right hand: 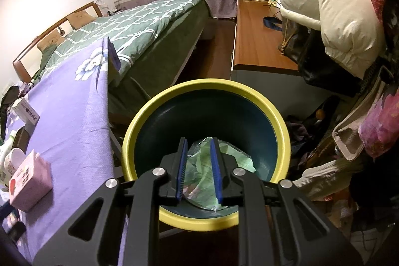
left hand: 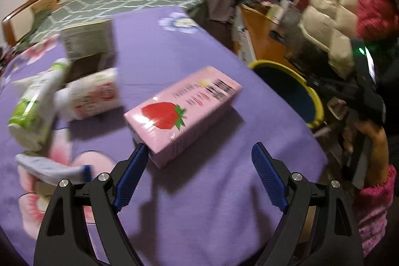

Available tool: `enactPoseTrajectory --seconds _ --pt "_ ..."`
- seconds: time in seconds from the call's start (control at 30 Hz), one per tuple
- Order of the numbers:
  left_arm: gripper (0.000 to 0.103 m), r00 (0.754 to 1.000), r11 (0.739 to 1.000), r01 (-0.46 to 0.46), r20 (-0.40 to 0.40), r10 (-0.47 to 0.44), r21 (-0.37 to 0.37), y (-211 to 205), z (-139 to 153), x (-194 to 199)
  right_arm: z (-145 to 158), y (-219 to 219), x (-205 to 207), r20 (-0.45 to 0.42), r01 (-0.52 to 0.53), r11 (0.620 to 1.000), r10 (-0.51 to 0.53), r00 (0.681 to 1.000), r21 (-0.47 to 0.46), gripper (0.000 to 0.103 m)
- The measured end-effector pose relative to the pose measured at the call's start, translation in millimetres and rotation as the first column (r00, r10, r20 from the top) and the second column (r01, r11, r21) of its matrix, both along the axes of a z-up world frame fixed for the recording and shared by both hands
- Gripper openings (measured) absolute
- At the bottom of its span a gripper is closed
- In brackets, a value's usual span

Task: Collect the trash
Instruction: 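Grasp the pink strawberry milk carton with the left tool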

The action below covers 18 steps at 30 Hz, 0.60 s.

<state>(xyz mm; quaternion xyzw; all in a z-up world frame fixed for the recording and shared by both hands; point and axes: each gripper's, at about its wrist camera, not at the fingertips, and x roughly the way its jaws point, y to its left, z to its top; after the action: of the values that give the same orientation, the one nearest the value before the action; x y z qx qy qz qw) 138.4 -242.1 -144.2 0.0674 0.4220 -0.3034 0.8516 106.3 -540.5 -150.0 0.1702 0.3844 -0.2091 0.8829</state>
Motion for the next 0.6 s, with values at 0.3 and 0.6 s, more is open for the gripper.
enactPoseTrajectory --seconds 0.3,0.6 --pt "0.084 0.998 1.0 0.002 0.069 -0.002 -0.004 -12.0 18.9 9.4 2.4 -3.4 -5.0 0.02 0.002 1.0 -0.003 1.0 0.014 0.018" --pt "0.084 0.997 0.995 0.073 0.0 -0.073 0.068 -35.4 0.1 52.4 2.2 -5.6 -6.2 0.023 0.004 1.0 -0.005 1.0 0.018 0.018"
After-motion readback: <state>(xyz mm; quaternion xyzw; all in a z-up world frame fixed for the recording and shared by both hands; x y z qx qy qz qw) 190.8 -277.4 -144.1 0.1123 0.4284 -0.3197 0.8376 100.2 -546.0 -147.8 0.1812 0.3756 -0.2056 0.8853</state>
